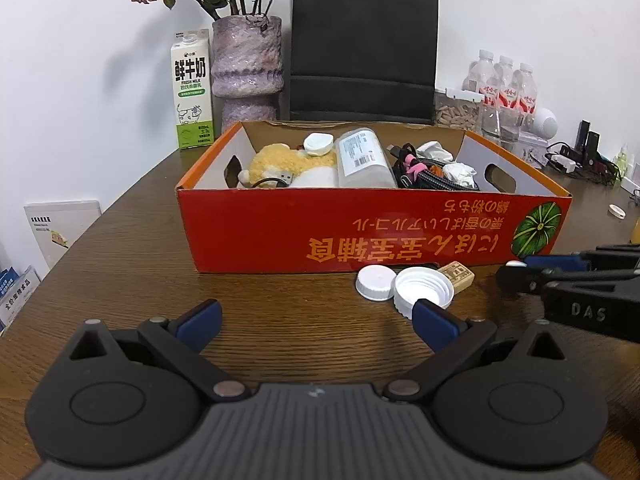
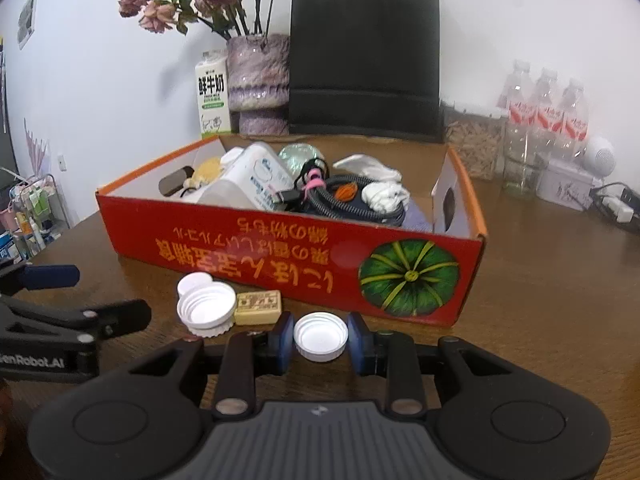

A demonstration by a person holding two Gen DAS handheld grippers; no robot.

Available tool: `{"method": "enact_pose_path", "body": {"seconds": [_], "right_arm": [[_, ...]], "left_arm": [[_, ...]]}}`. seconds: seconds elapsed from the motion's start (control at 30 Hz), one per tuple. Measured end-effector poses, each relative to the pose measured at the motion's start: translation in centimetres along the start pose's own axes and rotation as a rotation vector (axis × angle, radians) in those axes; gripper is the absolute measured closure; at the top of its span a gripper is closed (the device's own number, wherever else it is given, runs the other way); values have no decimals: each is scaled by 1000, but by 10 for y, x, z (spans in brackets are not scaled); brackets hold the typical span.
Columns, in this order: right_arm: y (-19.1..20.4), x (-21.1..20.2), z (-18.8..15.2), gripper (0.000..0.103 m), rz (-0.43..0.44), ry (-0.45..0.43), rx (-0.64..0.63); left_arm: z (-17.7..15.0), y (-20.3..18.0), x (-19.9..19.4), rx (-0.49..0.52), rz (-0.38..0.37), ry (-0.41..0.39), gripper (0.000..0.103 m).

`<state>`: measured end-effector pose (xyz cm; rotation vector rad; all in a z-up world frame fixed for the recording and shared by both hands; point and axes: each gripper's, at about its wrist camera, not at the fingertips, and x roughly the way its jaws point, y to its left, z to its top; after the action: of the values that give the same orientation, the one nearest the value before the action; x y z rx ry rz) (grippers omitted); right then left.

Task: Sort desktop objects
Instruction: 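Grasp the stacked white caps with the left gripper while the right holds its cap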

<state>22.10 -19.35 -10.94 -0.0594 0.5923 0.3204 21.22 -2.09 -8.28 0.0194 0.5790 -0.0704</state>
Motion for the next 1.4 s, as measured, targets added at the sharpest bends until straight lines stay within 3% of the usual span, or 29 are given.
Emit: {"method": "enact_pose_path", "body": {"seconds": [0.43, 0.77, 0.93, 1.0, 1.03, 1.1, 1.4], "right_arm": [[-28, -13, -2, 76, -21, -26, 15], [-44, -21, -7, 76, -13, -24, 38], [-40, -24, -8, 76, -2, -29, 31], [-39, -24, -8, 76, 0, -26, 30], [-39, -23, -8, 76, 0, -25, 29], [-38, -23, -9, 76, -1, -22, 27], [-35, -23, -11, 76, -5, -17, 14]], "left_arm": [[4, -34, 9, 19, -38, 9, 0], [8, -54, 24, 32, -22, 42, 1], [12, -53, 29, -8, -39, 52, 23], [12, -51, 31, -20, -62, 67, 42], [11, -51, 31, -22, -70, 67, 45], [11, -50, 29, -23, -86, 59, 62], [8, -46, 23, -29, -110, 49, 62]]}}
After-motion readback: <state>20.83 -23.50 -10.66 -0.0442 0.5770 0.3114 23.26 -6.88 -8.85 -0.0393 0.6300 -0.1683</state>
